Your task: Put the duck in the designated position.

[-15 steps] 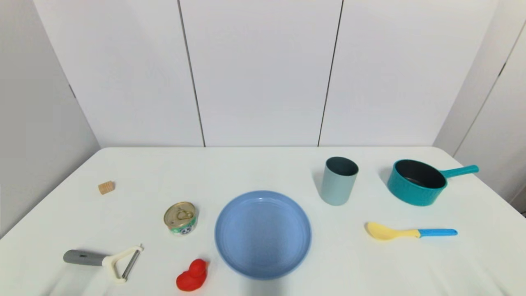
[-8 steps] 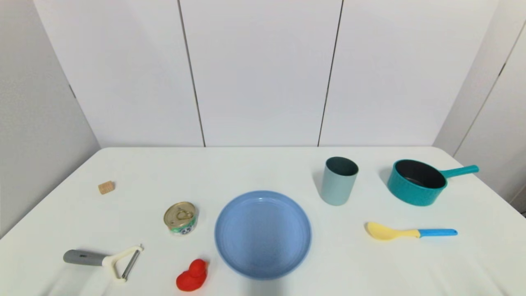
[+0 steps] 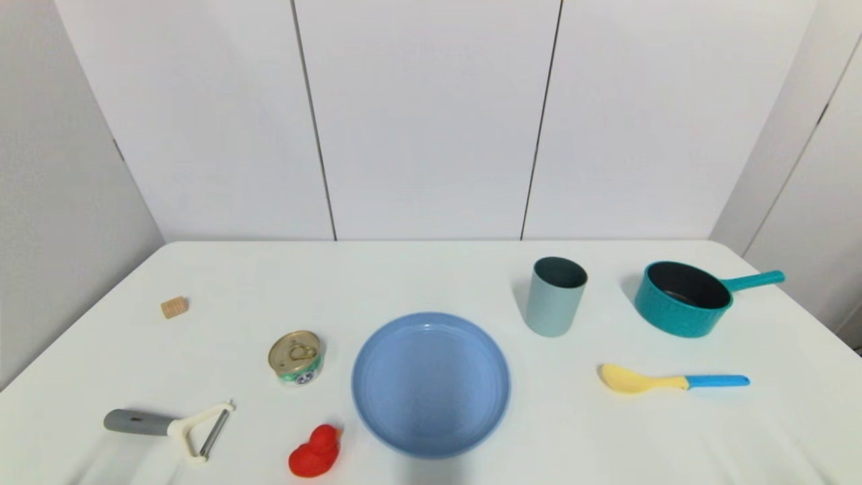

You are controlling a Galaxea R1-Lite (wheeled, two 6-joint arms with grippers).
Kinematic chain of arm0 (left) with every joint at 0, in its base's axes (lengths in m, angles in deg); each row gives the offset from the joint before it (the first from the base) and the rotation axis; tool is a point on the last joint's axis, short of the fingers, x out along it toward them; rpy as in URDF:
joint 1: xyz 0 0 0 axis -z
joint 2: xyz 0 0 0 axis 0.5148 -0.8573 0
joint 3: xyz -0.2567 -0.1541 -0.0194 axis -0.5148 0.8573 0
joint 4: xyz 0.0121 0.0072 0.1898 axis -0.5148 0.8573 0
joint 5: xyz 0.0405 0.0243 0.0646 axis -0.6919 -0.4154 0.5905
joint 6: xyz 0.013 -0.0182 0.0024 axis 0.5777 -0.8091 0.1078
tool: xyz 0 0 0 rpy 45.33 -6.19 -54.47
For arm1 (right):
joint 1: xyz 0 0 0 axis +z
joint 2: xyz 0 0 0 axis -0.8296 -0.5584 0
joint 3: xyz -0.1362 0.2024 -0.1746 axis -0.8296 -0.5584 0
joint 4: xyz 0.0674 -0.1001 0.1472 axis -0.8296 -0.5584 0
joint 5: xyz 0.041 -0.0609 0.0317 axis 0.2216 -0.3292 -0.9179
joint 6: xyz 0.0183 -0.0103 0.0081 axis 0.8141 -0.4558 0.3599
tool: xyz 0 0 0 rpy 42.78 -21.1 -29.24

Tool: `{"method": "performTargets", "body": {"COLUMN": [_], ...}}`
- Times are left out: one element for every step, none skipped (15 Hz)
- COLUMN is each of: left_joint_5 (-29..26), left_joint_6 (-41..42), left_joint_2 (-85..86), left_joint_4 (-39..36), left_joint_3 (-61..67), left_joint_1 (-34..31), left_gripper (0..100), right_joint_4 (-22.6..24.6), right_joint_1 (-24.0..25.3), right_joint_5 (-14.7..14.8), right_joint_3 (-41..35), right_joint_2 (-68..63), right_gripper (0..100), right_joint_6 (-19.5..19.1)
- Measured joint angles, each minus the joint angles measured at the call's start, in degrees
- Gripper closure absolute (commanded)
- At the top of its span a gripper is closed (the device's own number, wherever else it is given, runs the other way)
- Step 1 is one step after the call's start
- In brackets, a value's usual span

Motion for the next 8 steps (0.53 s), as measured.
{"method": "performTargets", "body": {"left_joint_5": [0.0,0.0,0.0,0.0,0.0,0.0,0.0,0.0], "left_joint_6": [0.0,0.0,0.0,0.0,0.0,0.0,0.0,0.0], "left_joint_2": [0.0,0.0,0.0,0.0,0.0,0.0,0.0,0.0], "left_joint_4": [0.0,0.0,0.0,0.0,0.0,0.0,0.0,0.0], "left_joint_3": [0.0,0.0,0.0,0.0,0.0,0.0,0.0,0.0], "left_joint_1": [0.0,0.0,0.0,0.0,0.0,0.0,0.0,0.0], "left_gripper": [0,0,0,0,0,0,0,0], "right_joint_4": [0.0,0.0,0.0,0.0,0.0,-0.1,-0.1,-0.1], "right_joint_1": [0.0,0.0,0.0,0.0,0.0,0.0,0.0,0.0], "right_joint_5": [0.0,0.0,0.0,0.0,0.0,0.0,0.0,0.0], "right_joint_3": [0.0,0.0,0.0,0.0,0.0,0.0,0.0,0.0], "right_joint_2": [0.0,0.0,0.0,0.0,0.0,0.0,0.0,0.0], "right_gripper": [0,0,0,0,0,0,0,0], "right_joint_6": [0.0,0.0,0.0,0.0,0.0,0.0,0.0,0.0]}}
